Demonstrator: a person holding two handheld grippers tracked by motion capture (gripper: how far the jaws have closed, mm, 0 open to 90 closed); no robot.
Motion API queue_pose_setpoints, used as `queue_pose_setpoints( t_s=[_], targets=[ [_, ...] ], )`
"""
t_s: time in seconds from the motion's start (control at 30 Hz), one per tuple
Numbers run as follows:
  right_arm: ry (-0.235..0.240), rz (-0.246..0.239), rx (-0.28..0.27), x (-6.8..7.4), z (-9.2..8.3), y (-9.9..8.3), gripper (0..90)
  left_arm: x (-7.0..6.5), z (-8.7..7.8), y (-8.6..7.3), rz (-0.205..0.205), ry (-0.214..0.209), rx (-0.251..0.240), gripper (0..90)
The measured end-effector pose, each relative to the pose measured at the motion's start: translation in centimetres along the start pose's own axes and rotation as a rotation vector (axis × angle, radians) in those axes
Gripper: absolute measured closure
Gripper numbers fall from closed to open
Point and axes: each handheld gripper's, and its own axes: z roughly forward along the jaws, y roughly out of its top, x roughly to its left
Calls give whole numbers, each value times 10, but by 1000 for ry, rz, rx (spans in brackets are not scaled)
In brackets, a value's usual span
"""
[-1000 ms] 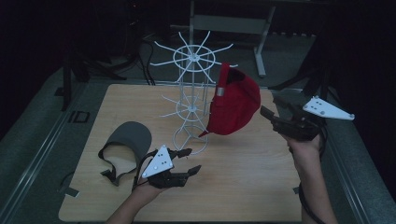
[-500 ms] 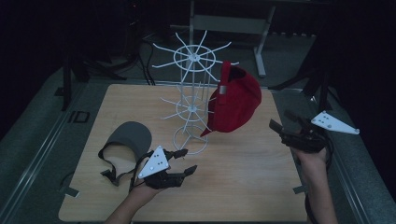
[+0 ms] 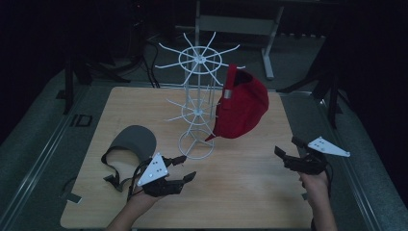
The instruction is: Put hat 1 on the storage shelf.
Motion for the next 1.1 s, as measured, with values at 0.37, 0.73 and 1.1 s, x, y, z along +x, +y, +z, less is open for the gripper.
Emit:
queue_pose_setpoints(
  t_s=[0.37,0.73,1.1],
  targets=[
    [-113,23,85,-12,9,-54,155,5,-10,-17,-39,21,14,402],
    [-235,55,57,-15,-2,-86,156,10,-23,-36,-82,58,20,402],
    [-319,66,44,-18,-6,-102,157,18,-38,-56,-122,112,35,402]
  ],
)
